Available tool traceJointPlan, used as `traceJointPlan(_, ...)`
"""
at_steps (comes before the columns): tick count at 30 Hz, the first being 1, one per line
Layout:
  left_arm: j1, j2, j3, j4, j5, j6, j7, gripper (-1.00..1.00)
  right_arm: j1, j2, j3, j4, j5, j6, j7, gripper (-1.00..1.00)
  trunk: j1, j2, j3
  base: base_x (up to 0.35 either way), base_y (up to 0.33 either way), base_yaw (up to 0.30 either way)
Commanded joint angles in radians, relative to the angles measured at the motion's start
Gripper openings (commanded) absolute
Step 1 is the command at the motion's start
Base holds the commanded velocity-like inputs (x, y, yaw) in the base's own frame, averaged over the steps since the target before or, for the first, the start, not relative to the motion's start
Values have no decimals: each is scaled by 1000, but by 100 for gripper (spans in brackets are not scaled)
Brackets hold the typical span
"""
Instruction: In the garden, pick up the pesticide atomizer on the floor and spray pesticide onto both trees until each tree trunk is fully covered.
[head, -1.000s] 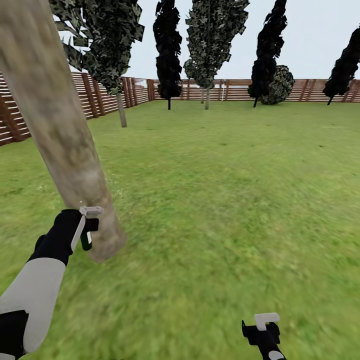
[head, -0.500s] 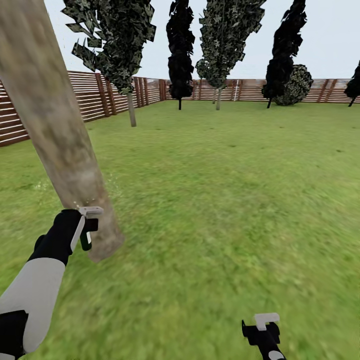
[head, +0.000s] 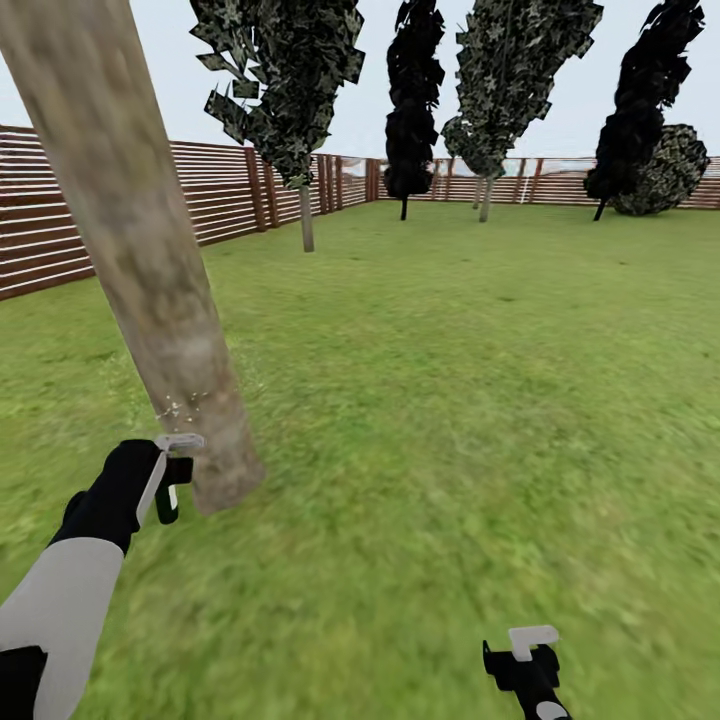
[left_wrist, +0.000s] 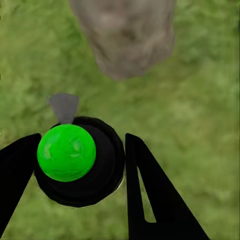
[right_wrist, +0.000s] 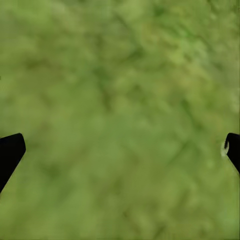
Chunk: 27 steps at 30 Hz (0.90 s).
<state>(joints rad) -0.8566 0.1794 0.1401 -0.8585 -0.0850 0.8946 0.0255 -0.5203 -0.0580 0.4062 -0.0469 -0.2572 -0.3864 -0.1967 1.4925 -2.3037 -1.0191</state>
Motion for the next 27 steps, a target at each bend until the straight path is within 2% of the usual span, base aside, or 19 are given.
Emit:
traceJointPlan(1,-1,-3,3,-1,-13,4,-3,-100,0,0,9,-1,-8,-2,-3,100,0,0,-1,238,-187,277)
traceJointPlan(3,0,7,1,7,-17,2,-1,-100,0,0,9,-1,-8,-2,-2,100,0,0,-1,240,-184,277)
traceJointPlan(6,42,41,43,14,-18,-11,-2,-100,0,0,9,-1,-8,-2,-2,100,0,0,-1,240,-183,278)
traceJointPlan(9,49,32,45,14,-15,-35,-1,-100,0,0,9,-1,-8,-2,-2,100,0,0,-1,240,-183,277)
traceJointPlan(12,50,-8,44,11,-17,-38,0,-100,0,1,9,-1,-8,-2,-2,100,0,0,-1,240,-183,268)
traceJointPlan(14,50,-20,44,9,-13,-39,1,-100,0,1,9,-1,-8,-2,-2,100,0,0,-1,240,-183,261)
traceJointPlan(19,50,-20,46,5,-19,-38,1,-100,0,-1,8,0,-8,-2,-2,100,0,0,-1,167,-220,77)
traceJointPlan(21,51,-13,45,11,-25,-40,0,-100,0,-2,8,1,-8,-2,-3,100,0,0,-1,-10,-270,1)
traceJointPlan(27,57,-15,41,12,-26,-37,13,-100,0,-3,8,0,-10,-2,-3,100,0,0,-1,-60,-273,0)
